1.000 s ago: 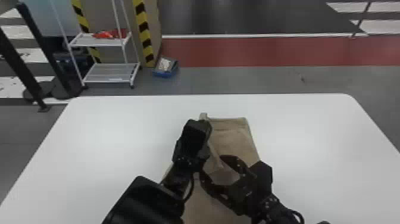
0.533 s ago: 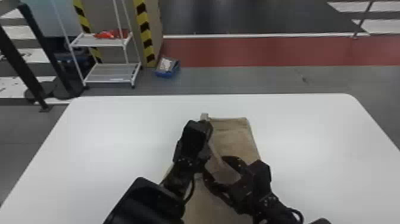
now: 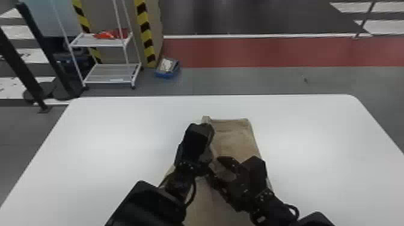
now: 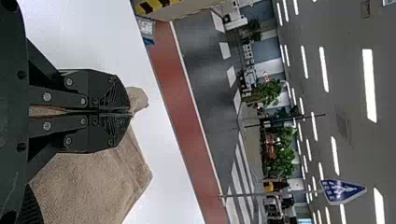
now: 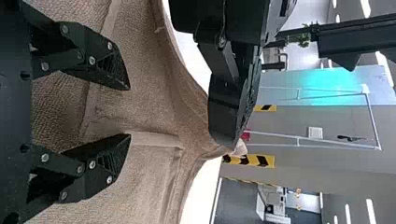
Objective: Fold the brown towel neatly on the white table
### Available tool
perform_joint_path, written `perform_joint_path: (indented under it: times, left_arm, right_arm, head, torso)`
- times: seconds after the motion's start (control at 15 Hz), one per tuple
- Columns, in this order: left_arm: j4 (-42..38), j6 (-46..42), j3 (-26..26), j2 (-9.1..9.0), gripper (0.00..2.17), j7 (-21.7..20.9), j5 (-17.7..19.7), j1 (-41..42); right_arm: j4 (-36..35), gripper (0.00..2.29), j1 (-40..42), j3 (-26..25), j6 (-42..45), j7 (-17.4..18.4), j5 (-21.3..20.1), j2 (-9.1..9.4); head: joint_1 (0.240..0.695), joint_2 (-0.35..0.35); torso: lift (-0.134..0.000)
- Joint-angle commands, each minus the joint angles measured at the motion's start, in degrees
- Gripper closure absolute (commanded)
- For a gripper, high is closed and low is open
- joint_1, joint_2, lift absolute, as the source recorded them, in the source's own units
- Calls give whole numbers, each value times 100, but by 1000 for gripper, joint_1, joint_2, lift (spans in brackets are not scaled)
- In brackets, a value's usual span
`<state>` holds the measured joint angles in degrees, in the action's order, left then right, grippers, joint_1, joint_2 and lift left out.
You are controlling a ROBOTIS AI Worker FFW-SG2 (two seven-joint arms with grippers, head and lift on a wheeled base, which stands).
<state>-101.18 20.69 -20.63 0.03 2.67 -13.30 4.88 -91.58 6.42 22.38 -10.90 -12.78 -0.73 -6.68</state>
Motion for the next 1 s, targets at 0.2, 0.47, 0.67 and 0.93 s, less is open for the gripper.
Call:
perform_joint_path:
  times: [0.2, 0.47, 0.67, 0.93]
  left_arm:
    - [2, 55, 15, 6, 1096, -38, -6, -4]
    - [-7, 160, 32, 6, 1096, -64, 20, -4]
    - [-7, 213, 41, 6, 1096, -64, 29, 4]
    - [-68, 248, 41, 6, 1096, -56, 2, 13]
  right_arm:
    - [-71, 822, 26, -5, -31, 30, -24, -9]
    - [-299, 1254, 105, -49, -190, 21, -24, -44]
    - [-369, 1298, 105, -146, -225, 12, 29, -62]
    - [-466, 1477, 149, -208, -242, 3, 82, -70]
  head:
    - [695, 49]
    - [695, 49]
    - [695, 44]
    - [695, 37]
  torso:
    - [-119]
    - [-119]
    - [-119]
    - [-119]
